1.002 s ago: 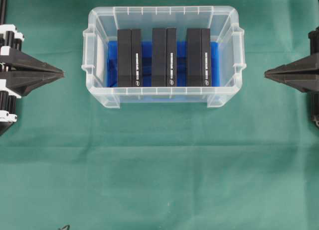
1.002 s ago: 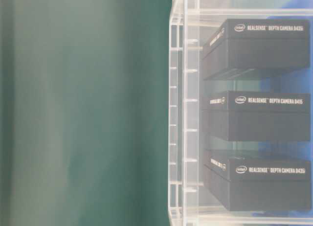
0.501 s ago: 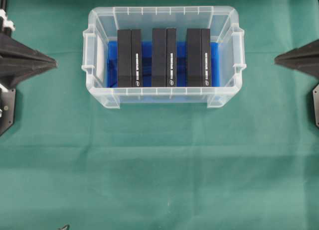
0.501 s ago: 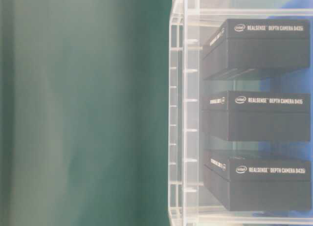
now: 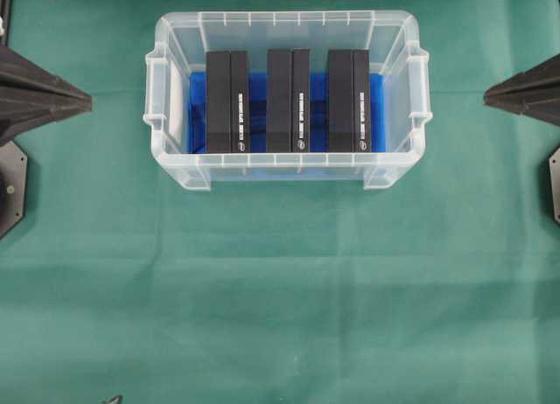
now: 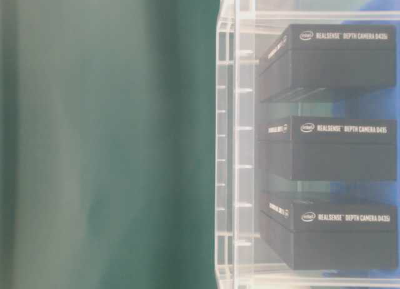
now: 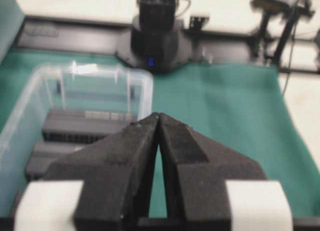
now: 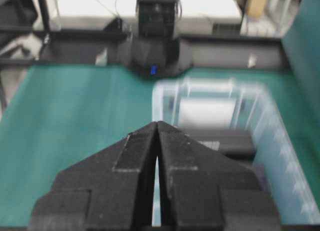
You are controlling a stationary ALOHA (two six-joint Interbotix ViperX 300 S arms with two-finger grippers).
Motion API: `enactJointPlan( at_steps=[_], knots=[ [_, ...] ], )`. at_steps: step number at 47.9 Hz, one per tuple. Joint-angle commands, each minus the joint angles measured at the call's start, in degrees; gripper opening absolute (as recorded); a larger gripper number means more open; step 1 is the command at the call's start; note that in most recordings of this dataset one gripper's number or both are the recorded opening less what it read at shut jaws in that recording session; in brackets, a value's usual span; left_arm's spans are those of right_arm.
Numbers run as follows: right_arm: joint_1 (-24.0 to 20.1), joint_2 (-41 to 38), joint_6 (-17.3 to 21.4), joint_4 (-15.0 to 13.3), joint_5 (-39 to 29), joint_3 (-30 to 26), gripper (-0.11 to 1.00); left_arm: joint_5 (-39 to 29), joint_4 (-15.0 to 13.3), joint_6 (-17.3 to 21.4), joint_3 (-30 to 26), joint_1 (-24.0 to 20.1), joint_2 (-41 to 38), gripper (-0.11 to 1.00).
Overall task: Take the box out of the case with the left arm.
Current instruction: 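Raise the left gripper from rest and open it toward the case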
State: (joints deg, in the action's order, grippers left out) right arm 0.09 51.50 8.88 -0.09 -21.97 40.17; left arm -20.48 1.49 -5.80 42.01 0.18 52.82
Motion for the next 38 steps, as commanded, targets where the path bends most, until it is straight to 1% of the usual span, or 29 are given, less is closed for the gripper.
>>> enactJointPlan(
  at_steps=[1,3,4,7,9,11,12,14,18,22,25,29,38],
  knots=[
    [0.09,-0.53,2.11,0.0,-6.86,-2.2,0.02,-7.29,-0.09,-0.26,-3.43,0.62,-1.76,0.0],
    [0.09,-0.7,2.99,0.0,-10.9,-2.72,0.02,-11.95,-0.09,-0.79,-4.66,0.7,-2.55,0.0],
    [0.09,-0.79,3.43,0.0,-13.1,-2.99,0.02,-15.73,-0.09,-1.41,-5.62,0.79,-3.25,0.0],
    [0.09,-1.23,4.31,-0.35,-19.51,-3.87,0.02,-23.82,-0.09,-2.99,-7.73,0.97,-4.83,0.0],
    [0.09,-1.58,4.48,-1.05,-25.05,-4.75,0.02,-29.44,-0.09,-4.39,-9.05,0.97,-6.06,0.0],
    [0.09,-2.02,4.66,-1.85,-29.36,-5.54,0.02,-34.98,-0.09,-5.71,-10.46,1.05,-7.21,0.0],
    [0.09,-2.2,4.66,-2.29,-31.64,-5.89,0.02,-39.11,-0.09,-6.5,-11.43,1.05,-8.09,0.0],
    [0.09,-2.72,4.75,-2.81,-35.77,-6.5,0.02,-44.21,-0.09,-7.73,-12.48,1.14,-9.14,0.0],
    [0.09,-3.96,4.75,-3.78,-45.09,-7.65,0.02,-52.82,-0.09,-9.14,-14.06,1.58,-11.07,0.0],
    [0.0,-5.27,4.66,-3.87,-53.26,-8.17,0.02,-59.5,-0.09,-9.58,-15.21,2.55,-12.57,0.0],
    [0.09,-6.06,4.66,-3.87,-58.18,-8.35,0.02,-61.79,-0.09,-9.76,-15.56,3.08,-13.1,0.0],
    [0.09,-6.77,4.66,-3.87,-61.96,-8.44,0.02,-62.49,-0.09,-9.76,-15.56,3.25,-13.1,0.0],
    [0.09,-6.86,4.66,-3.87,-62.67,-8.61,0.02,-62.75,-0.09,-10.55,-15.38,3.25,-12.83,0.0]
  ],
)
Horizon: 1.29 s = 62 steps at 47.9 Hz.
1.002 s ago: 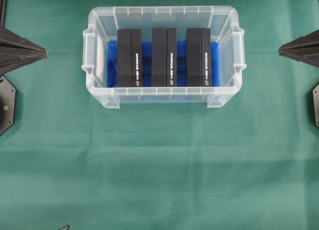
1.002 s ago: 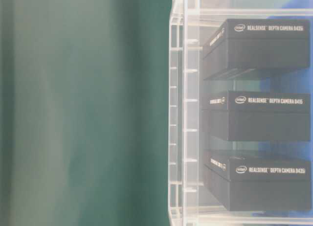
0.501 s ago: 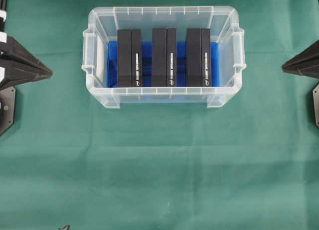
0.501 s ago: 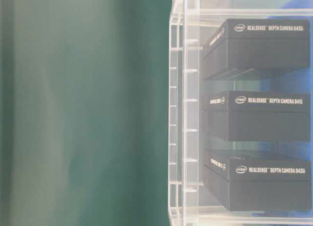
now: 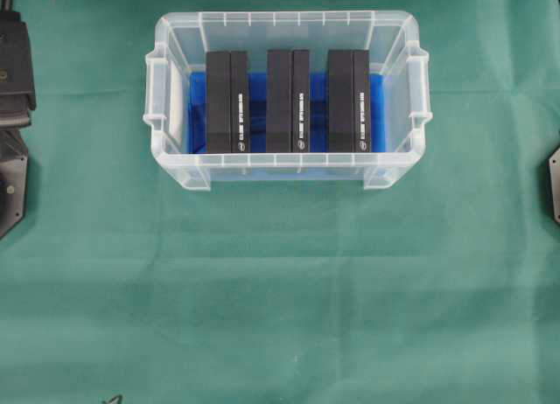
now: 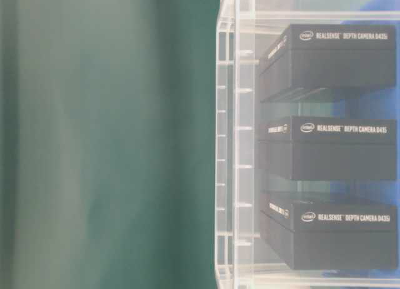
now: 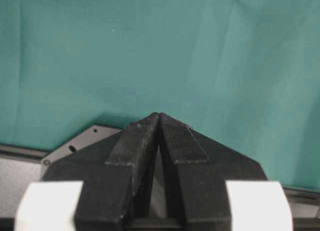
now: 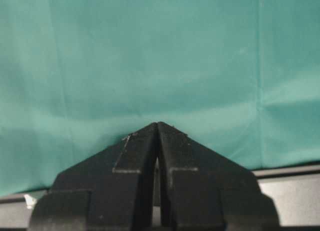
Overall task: Take the box out of the case with the left arm.
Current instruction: 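Raise the left gripper from rest and open it toward the case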
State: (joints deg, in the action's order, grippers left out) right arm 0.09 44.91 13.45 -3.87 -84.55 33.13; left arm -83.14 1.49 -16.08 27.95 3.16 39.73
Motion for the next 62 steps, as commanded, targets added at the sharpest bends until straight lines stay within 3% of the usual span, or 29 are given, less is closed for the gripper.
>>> enactJointPlan(
  at_steps=[1,6,10,18,25,29,32,41,47,62],
  knots=[
    [0.09,-0.26,0.18,-0.09,-0.09,-1.58,0.02,-0.09,-0.18,-0.53,-1.32,0.26,0.26,0.0],
    [0.09,-0.26,0.18,-0.18,-0.18,-1.85,0.02,-0.09,-0.09,-3.43,-1.32,0.26,0.26,0.0],
    [0.09,-0.26,0.18,-0.18,-0.09,-1.85,0.02,-0.35,-0.09,-8.96,-1.32,0.26,0.26,0.0],
    [0.09,-0.26,0.18,-0.88,-0.18,-1.85,0.02,-1.14,0.44,-29.79,-1.41,-0.09,-0.18,0.0],
    [0.09,-0.26,0.18,-1.23,-0.09,-1.85,0.02,-4.31,0.97,-53.79,-1.85,-0.18,-1.23,0.0],
    [0.09,-0.26,0.18,-1.23,-0.18,-1.85,0.02,-6.94,1.41,-63.46,-1.93,-0.09,-1.49,0.0],
    [0.0,-0.26,0.18,-1.23,-0.09,-1.93,0.02,-7.91,1.32,-67.32,-1.93,-0.18,-1.32,0.0],
    [0.09,-0.26,0.18,-1.23,-0.18,-1.85,0.02,-6.94,1.32,-67.24,-1.85,-0.44,-1.14,0.0],
    [0.09,-0.26,0.18,-1.23,-0.26,-1.85,0.02,-5.98,1.41,-64.07,-1.76,-2.99,-1.41,0.0],
    [0.09,-0.26,0.26,-1.23,-0.35,-1.93,0.02,-5.19,1.32,-49.92,-2.55,-20.13,-3.08,0.0]
  ],
)
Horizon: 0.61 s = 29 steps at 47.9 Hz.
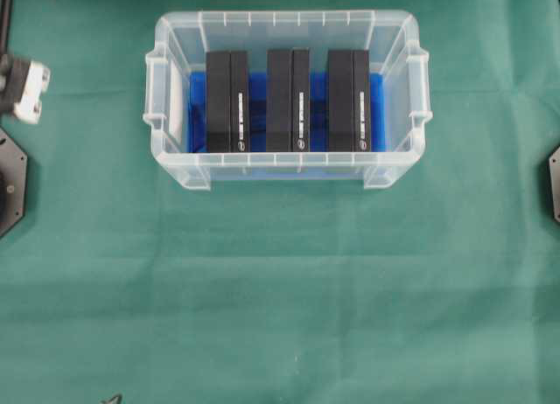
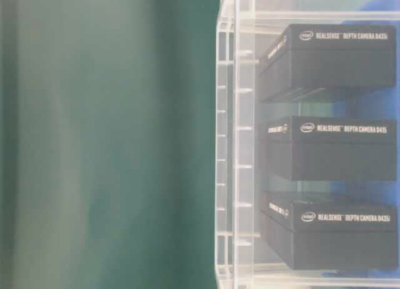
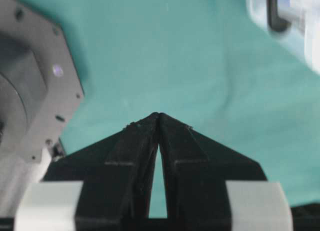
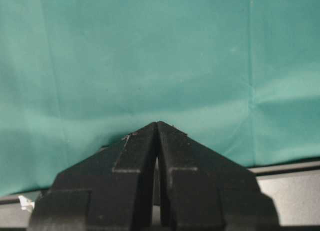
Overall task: Take the box out of the case with the left arm.
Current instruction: 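Raise the left gripper from rest and open it toward the case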
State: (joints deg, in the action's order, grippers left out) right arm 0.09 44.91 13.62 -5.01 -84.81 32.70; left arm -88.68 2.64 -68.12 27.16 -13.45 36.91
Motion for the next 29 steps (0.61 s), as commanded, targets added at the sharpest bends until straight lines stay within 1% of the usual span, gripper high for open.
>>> enactJointPlan(
  at_steps=[1,7,13,22,29],
  knots=[
    [0.0,-0.26,0.09,-0.09,0.0,-1.41,0.02,0.44,0.18,2.81,-1.85,-4.48,-0.35,0.0],
    [0.09,-0.26,0.09,-0.09,0.0,-1.41,0.02,0.44,0.0,6.15,-2.11,-8.09,-0.88,0.0],
    [0.09,-0.26,0.09,-0.18,0.0,-1.41,0.02,0.35,0.0,7.91,-2.11,-9.67,-1.14,0.0],
    [0.09,-0.26,0.09,-0.18,-0.09,-1.41,0.02,0.44,0.0,10.63,-1.93,-10.11,-1.67,0.0],
    [0.09,-0.26,0.09,-0.18,0.0,-1.41,0.02,0.44,0.0,11.16,-1.85,-10.11,-1.76,0.0]
  ],
)
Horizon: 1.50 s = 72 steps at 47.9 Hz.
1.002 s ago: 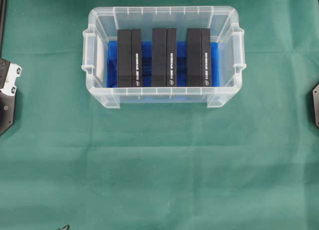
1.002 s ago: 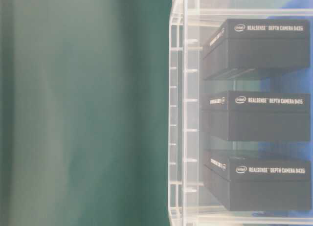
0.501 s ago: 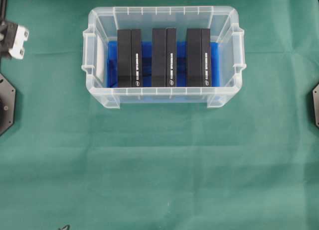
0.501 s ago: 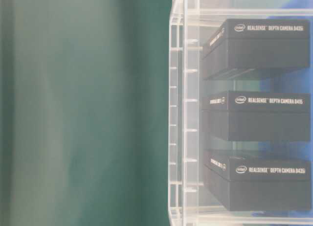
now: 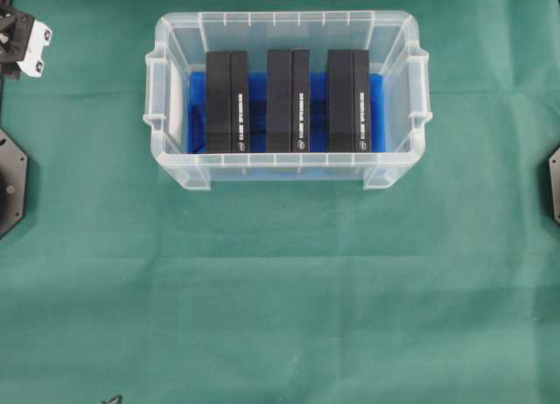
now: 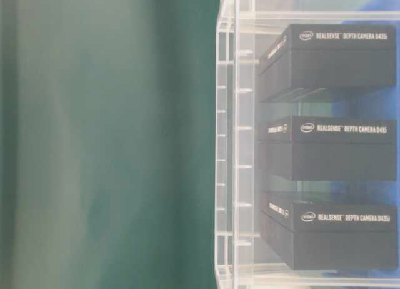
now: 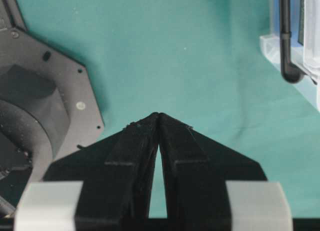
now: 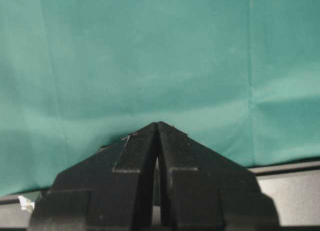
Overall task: Take the box out of the case with the left arm.
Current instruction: 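Raise the left gripper from rest and open it toward the case, then move the open left gripper over the left black box in the case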
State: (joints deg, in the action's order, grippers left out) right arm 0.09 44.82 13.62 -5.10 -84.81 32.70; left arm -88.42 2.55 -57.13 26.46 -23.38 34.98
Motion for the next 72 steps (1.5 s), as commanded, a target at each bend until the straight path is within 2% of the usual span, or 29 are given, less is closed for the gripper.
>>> enactJointPlan(
  at_steps=[1,8,10,13,21,24,26,58,72],
  knots=[
    [0.09,-0.18,0.09,-0.09,-0.09,-1.41,0.02,0.18,0.0,0.18,-1.05,-0.18,0.18,0.0],
    [0.09,-0.18,0.09,-0.09,-0.09,-1.41,0.02,0.44,0.09,0.09,-0.88,-0.18,0.18,0.01],
    [0.09,-0.26,0.09,-0.09,-0.09,-1.41,0.02,0.79,0.09,-0.09,-0.79,-0.26,0.18,0.05],
    [0.09,-0.18,0.09,-0.18,-0.09,-1.41,0.02,1.58,0.09,-0.18,-0.62,-0.18,0.26,0.18],
    [0.09,-0.18,0.09,-0.09,-0.09,-1.41,0.02,3.87,0.09,-0.7,-0.53,-0.18,0.26,0.68],
    [0.09,-0.18,0.09,-0.09,-0.09,-1.41,0.02,4.13,0.09,-0.7,-0.53,-0.18,0.26,0.83],
    [0.09,-0.18,0.09,-0.09,-0.09,-1.41,0.02,4.13,0.09,-0.79,-0.53,-0.18,0.26,0.88],
    [0.09,-0.18,0.09,-0.09,0.0,-1.41,0.02,3.96,-0.09,-2.72,-0.62,0.35,-0.09,0.89],
    [0.09,-0.26,0.09,-0.09,0.0,-1.32,0.02,4.39,-0.09,-5.71,-4.13,3.6,-6.68,0.89]
  ],
)
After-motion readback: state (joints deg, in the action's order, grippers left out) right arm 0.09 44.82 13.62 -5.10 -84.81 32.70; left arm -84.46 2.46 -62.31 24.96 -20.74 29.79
